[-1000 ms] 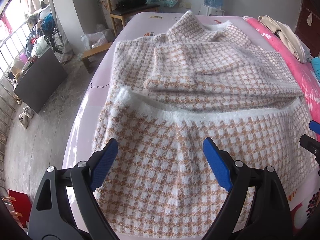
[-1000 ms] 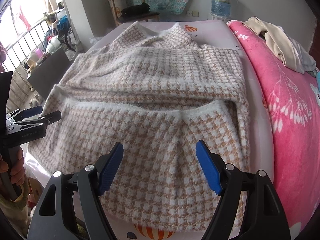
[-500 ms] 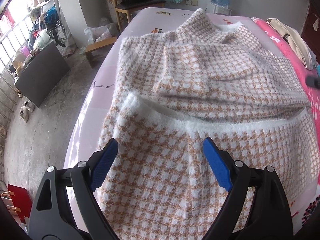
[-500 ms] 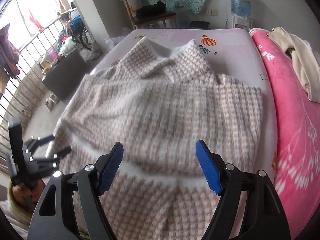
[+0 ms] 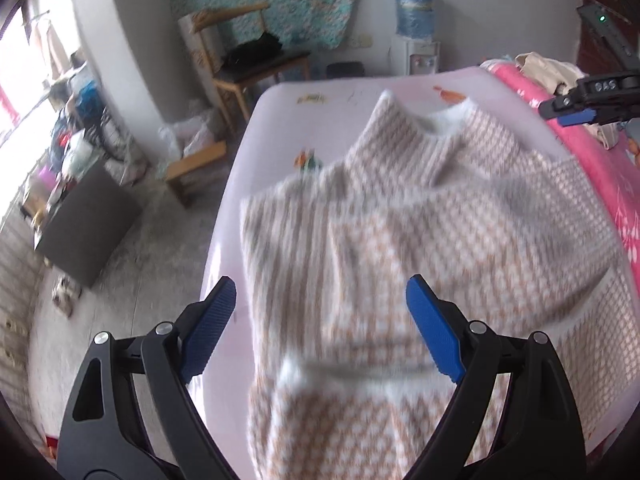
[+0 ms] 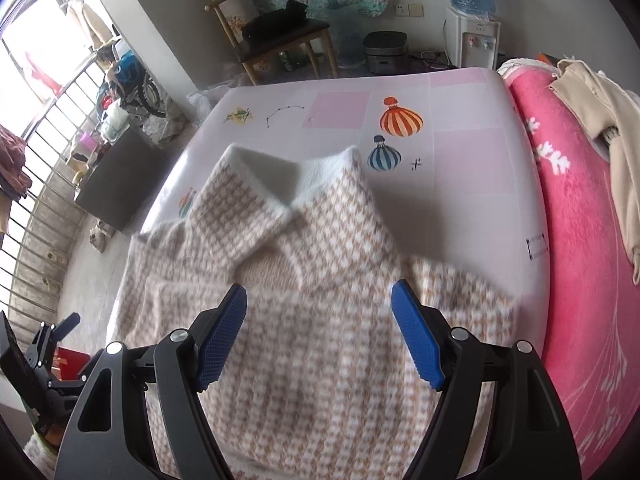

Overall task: Fold large clothes
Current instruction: 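Move both tools to the coat's collar edge and grasp it, then lift the collar edge with both tools and fold it over toward the hem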

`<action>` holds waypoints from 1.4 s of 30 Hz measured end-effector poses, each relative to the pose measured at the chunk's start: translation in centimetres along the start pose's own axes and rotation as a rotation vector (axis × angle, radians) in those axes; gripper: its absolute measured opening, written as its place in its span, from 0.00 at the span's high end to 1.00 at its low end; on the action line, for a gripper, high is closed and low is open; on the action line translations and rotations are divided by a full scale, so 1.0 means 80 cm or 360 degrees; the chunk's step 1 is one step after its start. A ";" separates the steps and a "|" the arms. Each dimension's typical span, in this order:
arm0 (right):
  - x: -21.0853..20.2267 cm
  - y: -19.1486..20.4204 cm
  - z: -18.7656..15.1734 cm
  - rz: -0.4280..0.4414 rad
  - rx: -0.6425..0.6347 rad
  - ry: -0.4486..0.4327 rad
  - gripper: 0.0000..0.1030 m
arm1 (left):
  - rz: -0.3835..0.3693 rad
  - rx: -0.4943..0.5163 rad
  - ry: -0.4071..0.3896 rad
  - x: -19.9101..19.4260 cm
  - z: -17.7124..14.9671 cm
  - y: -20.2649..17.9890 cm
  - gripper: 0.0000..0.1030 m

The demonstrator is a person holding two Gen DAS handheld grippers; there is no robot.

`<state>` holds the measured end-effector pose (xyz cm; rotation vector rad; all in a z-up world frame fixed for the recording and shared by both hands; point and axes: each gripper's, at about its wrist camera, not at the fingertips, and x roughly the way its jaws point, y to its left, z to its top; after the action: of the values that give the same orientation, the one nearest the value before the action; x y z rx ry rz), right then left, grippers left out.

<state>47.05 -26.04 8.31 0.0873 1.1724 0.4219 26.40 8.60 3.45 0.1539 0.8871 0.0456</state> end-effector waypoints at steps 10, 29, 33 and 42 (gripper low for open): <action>0.079 -0.049 0.093 0.0116 0.0250 0.0076 0.29 | -0.0468 -0.0132 0.0001 0.140 0.184 -0.013 0.19; 0.130 -0.029 0.109 0.0237 0.0145 0.0091 0.89 | -0.0818 -0.0324 0.0142 0.250 0.236 -0.035 0.90; 0.086 0.006 0.085 0.0180 -0.0079 0.0015 0.89 | -0.0868 -0.0199 0.0062 0.188 0.224 -0.036 0.92; 0.037 0.054 -0.035 0.0092 -0.0505 0.0076 0.87 | -0.0938 0.0061 0.0042 0.086 0.114 -0.036 0.94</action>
<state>44.28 -21.39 5.87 -0.1655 1.1383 0.6589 37.72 5.42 3.38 -0.0770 0.9314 -0.5194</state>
